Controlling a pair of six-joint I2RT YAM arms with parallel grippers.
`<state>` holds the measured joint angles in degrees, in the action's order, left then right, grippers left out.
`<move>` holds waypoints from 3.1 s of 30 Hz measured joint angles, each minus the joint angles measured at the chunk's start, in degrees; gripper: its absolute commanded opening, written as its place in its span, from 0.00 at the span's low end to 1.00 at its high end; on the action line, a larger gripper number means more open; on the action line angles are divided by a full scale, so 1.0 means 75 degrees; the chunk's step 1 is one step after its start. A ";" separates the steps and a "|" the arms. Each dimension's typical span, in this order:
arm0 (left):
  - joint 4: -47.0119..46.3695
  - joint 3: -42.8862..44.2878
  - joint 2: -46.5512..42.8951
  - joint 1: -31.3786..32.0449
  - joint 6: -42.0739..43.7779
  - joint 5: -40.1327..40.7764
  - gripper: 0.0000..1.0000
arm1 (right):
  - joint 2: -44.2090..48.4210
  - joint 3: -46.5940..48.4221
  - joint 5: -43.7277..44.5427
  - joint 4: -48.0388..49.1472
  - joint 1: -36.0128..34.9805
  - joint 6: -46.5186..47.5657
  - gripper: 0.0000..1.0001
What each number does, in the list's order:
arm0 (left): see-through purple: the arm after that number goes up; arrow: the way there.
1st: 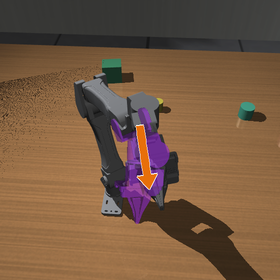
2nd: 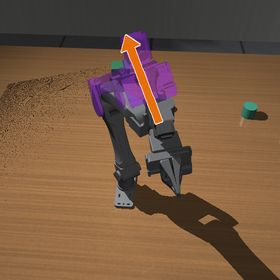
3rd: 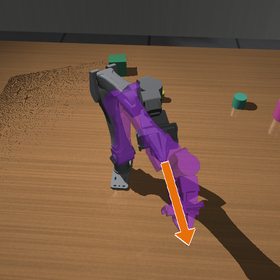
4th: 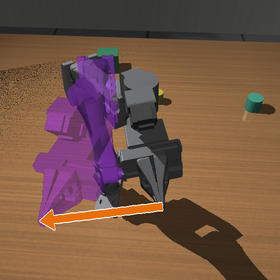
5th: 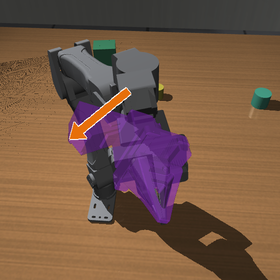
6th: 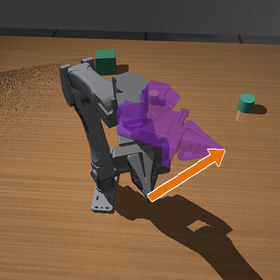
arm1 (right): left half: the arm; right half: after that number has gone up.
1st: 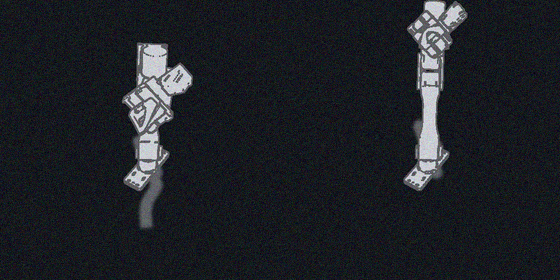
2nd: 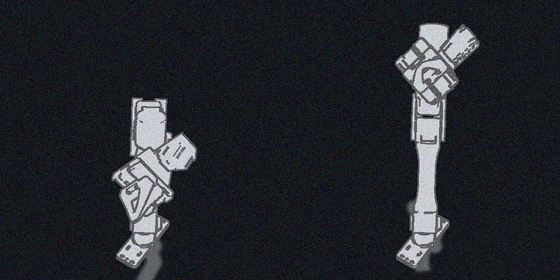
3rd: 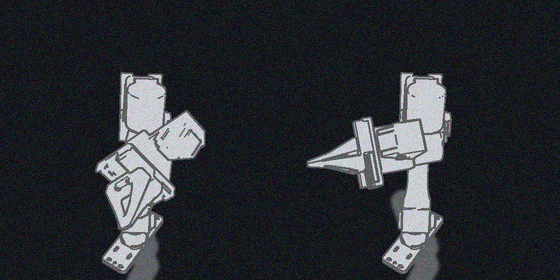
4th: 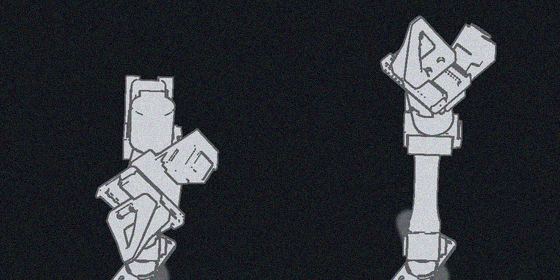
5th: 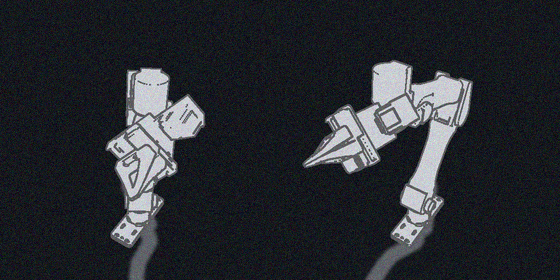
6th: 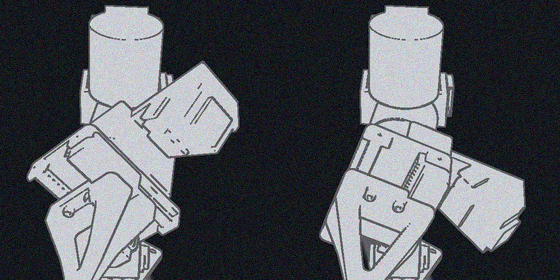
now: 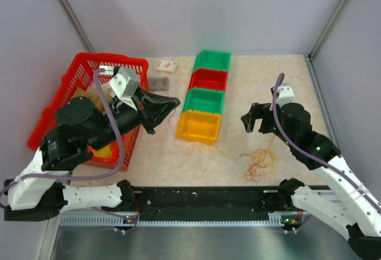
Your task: Untangle the cables
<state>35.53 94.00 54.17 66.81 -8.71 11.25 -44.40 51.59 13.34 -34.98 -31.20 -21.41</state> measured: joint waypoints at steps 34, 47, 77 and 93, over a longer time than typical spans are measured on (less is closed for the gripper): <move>-0.0801 -0.0941 -0.0201 -0.0003 -0.1084 -0.0134 0.00 | -0.2562 -0.0321 -0.5703 0.7099 -0.3675 0.0889 0.00; -0.1370 -0.4272 -0.1134 -0.1498 -0.2451 0.0262 0.80 | -0.1833 0.0449 -0.1836 0.6452 -0.3526 0.0662 0.00; -0.2002 -0.6910 -0.3424 -0.2148 -0.2273 -0.0647 0.80 | -0.5552 0.2419 -0.1775 0.6094 -0.1233 0.1932 0.00; -0.2002 -0.7015 -0.3672 -0.2148 -0.2279 -0.0729 0.80 | -0.6671 0.2349 0.1588 0.5741 -0.1411 -0.0428 0.00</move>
<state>20.51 41.39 26.63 50.70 -25.80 5.78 -94.43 69.21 25.26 8.08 -41.78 -24.62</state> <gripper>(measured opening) 0.797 0.004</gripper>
